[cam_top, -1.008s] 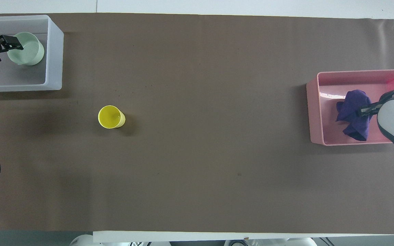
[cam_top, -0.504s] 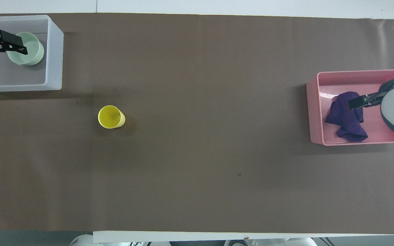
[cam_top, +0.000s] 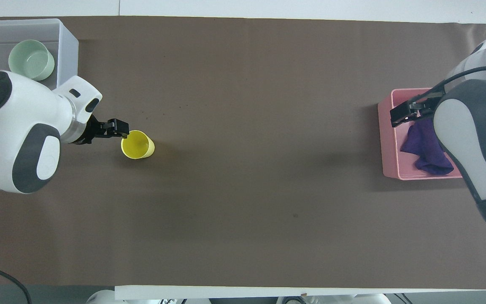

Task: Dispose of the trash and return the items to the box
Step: 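Grasp the yellow cup with the left gripper while the right gripper withdraws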

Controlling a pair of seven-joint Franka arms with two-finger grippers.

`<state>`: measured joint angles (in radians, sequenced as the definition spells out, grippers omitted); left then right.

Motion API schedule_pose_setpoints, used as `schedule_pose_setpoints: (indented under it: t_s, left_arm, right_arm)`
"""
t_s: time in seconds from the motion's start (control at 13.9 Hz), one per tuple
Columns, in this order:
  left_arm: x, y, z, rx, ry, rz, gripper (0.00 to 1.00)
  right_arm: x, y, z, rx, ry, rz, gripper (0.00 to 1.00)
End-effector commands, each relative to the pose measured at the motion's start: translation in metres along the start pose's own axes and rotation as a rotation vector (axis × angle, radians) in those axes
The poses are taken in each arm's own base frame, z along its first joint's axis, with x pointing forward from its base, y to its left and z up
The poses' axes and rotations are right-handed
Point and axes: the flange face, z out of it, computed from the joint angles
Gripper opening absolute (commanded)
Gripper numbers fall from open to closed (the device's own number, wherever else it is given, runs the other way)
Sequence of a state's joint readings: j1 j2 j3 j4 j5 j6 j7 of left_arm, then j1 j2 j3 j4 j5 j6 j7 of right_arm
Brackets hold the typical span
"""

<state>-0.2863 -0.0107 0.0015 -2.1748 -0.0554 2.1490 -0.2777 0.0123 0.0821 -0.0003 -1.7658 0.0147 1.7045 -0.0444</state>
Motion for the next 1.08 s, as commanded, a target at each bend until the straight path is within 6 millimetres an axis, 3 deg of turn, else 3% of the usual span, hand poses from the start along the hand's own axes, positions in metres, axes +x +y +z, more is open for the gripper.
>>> schedule_pose_setpoints:
  t_s: [0.0,0.07,0.22,0.58,0.79,0.94,1.01]
  left_arm:
    - [-0.031,0.001,0.012,0.011,0.020,-0.011,1.00]
    - [-0.029,0.002,0.018,0.008,0.032,-0.011,0.97]
    - [-0.031,0.002,0.031,0.001,0.050,-0.082,0.01]
    - [-0.025,0.003,0.044,-0.009,0.079,-0.113,0.00]
    - [-0.023,0.012,0.043,-0.018,0.098,-0.125,0.00]
    - [-0.011,0.017,0.027,-0.017,0.090,-0.140,0.00]
    - [0.001,0.016,0.002,-0.017,0.085,-0.163,0.00]
  right_arm:
    - [-0.013,0.004,-0.044,0.003,-0.014,0.018,1.00]
    - [-0.022,0.005,-0.053,0.002,-0.026,0.017,1.00]
    - [-0.038,0.005,-0.068,-0.010,-0.030,0.008,1.00]
    - [-0.072,0.028,-0.103,0.003,-0.091,-0.113,1.00]
    - [-0.086,0.026,-0.113,0.007,-0.106,-0.114,1.00]
    - [-0.088,0.026,-0.110,0.020,-0.109,-0.107,1.00]
    - [-0.087,0.027,-0.110,0.022,-0.104,-0.105,1.00]
